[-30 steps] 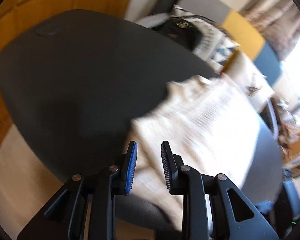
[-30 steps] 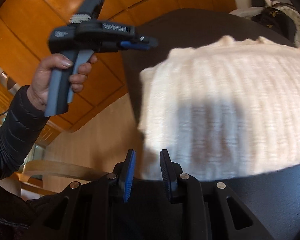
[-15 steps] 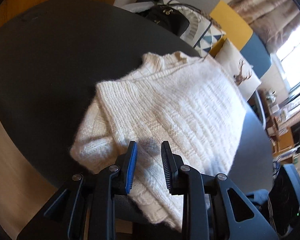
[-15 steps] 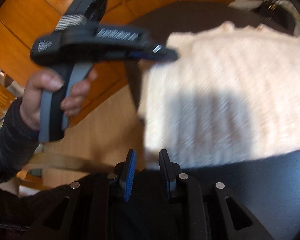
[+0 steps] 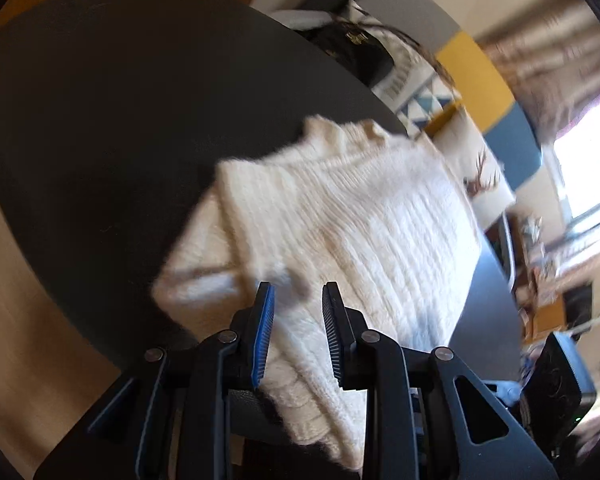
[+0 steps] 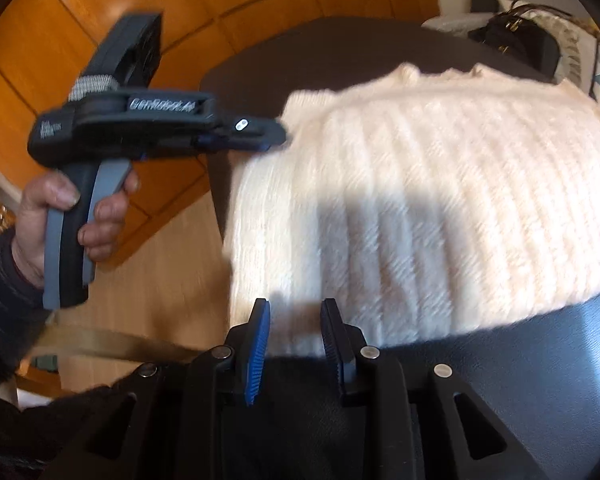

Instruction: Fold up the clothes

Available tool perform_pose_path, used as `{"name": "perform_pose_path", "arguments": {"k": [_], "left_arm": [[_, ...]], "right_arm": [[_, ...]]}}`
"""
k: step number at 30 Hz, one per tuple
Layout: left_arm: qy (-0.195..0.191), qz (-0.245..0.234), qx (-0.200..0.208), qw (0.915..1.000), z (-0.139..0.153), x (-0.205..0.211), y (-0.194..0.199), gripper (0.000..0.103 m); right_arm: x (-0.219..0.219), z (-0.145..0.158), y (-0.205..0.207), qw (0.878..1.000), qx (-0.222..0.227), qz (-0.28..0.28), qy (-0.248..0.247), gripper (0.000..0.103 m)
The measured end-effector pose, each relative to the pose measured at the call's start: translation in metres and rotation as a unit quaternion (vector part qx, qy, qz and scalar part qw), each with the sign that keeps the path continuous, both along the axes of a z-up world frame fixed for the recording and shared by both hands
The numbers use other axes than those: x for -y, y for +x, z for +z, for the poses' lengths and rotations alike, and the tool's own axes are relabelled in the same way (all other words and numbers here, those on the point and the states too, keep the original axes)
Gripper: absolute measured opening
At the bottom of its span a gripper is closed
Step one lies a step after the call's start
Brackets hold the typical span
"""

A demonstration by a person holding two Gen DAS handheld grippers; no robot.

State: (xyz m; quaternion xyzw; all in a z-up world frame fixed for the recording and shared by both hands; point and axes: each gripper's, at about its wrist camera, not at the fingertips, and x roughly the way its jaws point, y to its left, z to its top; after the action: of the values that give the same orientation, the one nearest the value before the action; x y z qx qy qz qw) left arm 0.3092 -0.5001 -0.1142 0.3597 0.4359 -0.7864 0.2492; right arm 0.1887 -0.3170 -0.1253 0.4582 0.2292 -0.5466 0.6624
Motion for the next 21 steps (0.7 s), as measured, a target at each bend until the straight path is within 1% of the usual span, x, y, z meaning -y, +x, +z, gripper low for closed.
{"name": "perform_pose_path", "arguments": {"k": [2,3,4,5,7,9,12,15,18,19,20,21], "left_arm": [[0.004,0.021,-0.001,0.9998,-0.001,0.008,0.01,0.027],[0.014,0.031,-0.006,0.9994,-0.003,0.013,0.015,0.027],[0.029,0.035,-0.013,0.9989,-0.006,0.018,0.016,0.03],[0.045,0.039,-0.021,0.998,-0.008,0.022,0.016,0.036],[0.058,0.052,-0.024,0.9967,-0.01,0.03,0.016,0.036],[0.054,0.049,-0.01,0.9973,-0.011,0.035,0.008,0.037],[0.071,0.05,0.002,0.9962,-0.017,0.04,-0.001,0.037],[0.054,0.052,0.034,0.9966,-0.019,0.036,-0.012,0.037],[-0.005,0.049,0.07,0.9963,-0.013,0.022,-0.023,0.037],[-0.024,0.05,0.081,0.9952,-0.013,0.018,-0.026,0.031],[-0.041,0.054,0.093,0.9934,-0.012,0.014,-0.027,0.01],[-0.058,0.059,0.104,0.9911,-0.011,0.011,-0.029,0.01]], "right_arm": [[0.003,0.007,-0.004,1.0,0.0,-0.013,-0.014,0.026],[0.002,0.007,-0.007,1.0,0.0,-0.018,-0.014,0.026],[-0.001,0.008,-0.01,1.0,-0.001,-0.024,-0.01,0.026],[-0.001,0.005,-0.012,1.0,0.0,-0.03,-0.005,0.026],[0.001,-0.002,-0.015,0.999,0.008,-0.035,0.001,0.026],[0.003,-0.008,-0.017,0.999,0.015,-0.039,0.004,0.026],[0.001,-0.006,-0.019,0.999,0.018,-0.04,0.001,0.026],[0.003,-0.007,-0.023,0.999,0.017,-0.044,0.002,0.026],[0.006,-0.011,-0.027,0.999,0.015,-0.049,0.005,0.026],[0.006,-0.012,-0.029,0.999,0.014,-0.051,0.006,0.026],[0.007,-0.013,-0.03,0.998,0.013,-0.053,0.007,0.026],[0.008,-0.014,-0.032,0.998,0.013,-0.054,0.008,0.026]]}}
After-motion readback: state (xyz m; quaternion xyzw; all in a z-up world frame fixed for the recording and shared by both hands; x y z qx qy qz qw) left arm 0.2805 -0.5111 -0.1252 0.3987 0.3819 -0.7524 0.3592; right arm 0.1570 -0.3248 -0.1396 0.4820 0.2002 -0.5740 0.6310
